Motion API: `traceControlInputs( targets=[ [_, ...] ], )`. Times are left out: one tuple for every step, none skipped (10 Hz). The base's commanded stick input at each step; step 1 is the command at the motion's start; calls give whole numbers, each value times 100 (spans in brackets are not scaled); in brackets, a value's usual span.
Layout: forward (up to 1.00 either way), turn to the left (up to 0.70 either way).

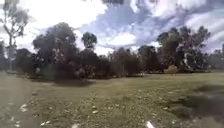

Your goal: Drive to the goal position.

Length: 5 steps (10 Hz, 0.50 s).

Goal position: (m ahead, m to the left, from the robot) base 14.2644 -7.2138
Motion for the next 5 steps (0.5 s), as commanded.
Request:
traceControlInputs(
  targets=[
    [70,-11],
    [70,0],
    [70,0],
    [70,0],
    [70,0]
  ],
)
